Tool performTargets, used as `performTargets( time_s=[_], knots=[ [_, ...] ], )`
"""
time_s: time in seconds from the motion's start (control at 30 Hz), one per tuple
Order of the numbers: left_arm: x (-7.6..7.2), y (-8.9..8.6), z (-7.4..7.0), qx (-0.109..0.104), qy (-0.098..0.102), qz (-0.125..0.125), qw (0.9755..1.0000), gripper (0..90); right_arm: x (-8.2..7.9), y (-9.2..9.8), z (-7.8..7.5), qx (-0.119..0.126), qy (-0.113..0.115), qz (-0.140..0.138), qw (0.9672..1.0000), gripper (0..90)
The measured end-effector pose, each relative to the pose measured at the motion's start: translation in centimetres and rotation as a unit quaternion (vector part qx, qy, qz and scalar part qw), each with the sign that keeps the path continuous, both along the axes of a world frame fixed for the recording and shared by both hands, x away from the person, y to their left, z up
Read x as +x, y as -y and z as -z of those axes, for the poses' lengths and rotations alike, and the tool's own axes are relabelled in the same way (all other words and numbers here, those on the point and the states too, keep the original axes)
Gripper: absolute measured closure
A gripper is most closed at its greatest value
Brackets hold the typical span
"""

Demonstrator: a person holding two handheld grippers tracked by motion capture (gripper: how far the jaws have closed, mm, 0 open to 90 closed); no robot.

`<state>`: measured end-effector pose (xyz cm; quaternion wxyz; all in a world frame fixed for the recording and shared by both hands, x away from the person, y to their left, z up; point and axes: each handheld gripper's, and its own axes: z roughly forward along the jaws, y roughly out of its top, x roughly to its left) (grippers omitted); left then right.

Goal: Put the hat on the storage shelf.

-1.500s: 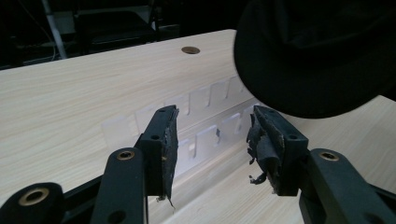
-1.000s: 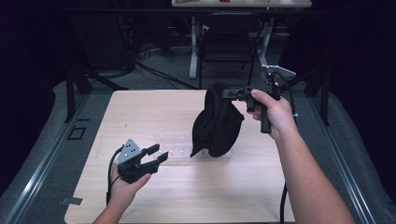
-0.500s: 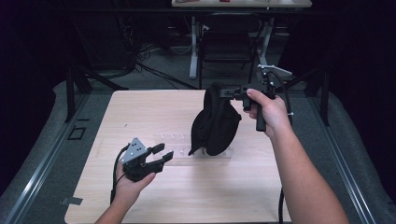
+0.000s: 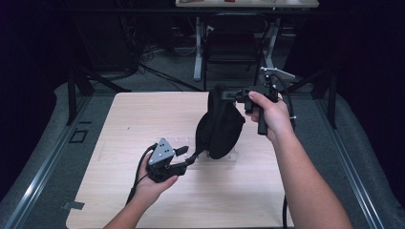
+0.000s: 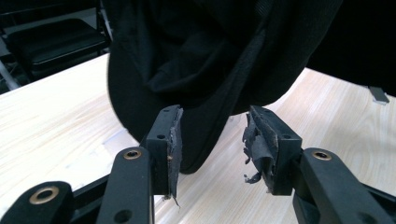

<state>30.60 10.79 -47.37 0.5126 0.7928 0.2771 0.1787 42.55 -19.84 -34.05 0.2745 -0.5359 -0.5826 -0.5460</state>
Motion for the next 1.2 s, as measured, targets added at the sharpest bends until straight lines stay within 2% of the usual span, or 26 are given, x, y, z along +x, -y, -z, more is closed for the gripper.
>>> performTargets(
  time_s=[0.27,0.33,0.37,0.43,0.57,0.8,0.9,1.2],
  knots=[
    [0.8,1.6,0.2,0.014,-0.002,0.000,0.9999,58.8,-0.1,-0.6,0.0,0.003,0.001,-0.004,1.0000,88.6],
    [0.8,1.9,0.3,0.022,-0.002,-0.001,0.9998,61.8,-0.1,-0.9,-0.1,0.006,0.001,-0.004,1.0000,88.6],
    [0.9,2.0,0.4,0.026,-0.003,0.000,0.9997,66.4,-0.1,-1.2,-0.1,0.005,0.001,-0.006,1.0000,88.7],
    [0.9,2.1,0.6,0.040,0.001,-0.003,0.9992,68.4,-0.2,-1.3,-0.1,0.008,0.002,-0.007,0.9999,88.6],
    [1.1,1.9,0.7,0.040,0.000,-0.007,0.9992,78.2,-0.2,-1.8,-0.1,0.009,0.002,-0.009,0.9999,88.6],
    [1.1,1.8,0.9,0.053,0.016,0.006,0.9984,82.4,-0.1,-2.3,-0.1,0.013,0.001,-0.008,0.9999,88.6],
    [1.2,1.6,0.9,0.051,0.018,0.013,0.9984,83.3,-0.1,-2.6,-0.2,0.013,0.001,-0.008,0.9999,88.6],
    [1.5,0.7,1.6,0.017,0.021,0.025,0.9993,84.5,0.0,-3.7,-0.3,0.021,0.001,-0.013,0.9997,88.6]
  ],
)
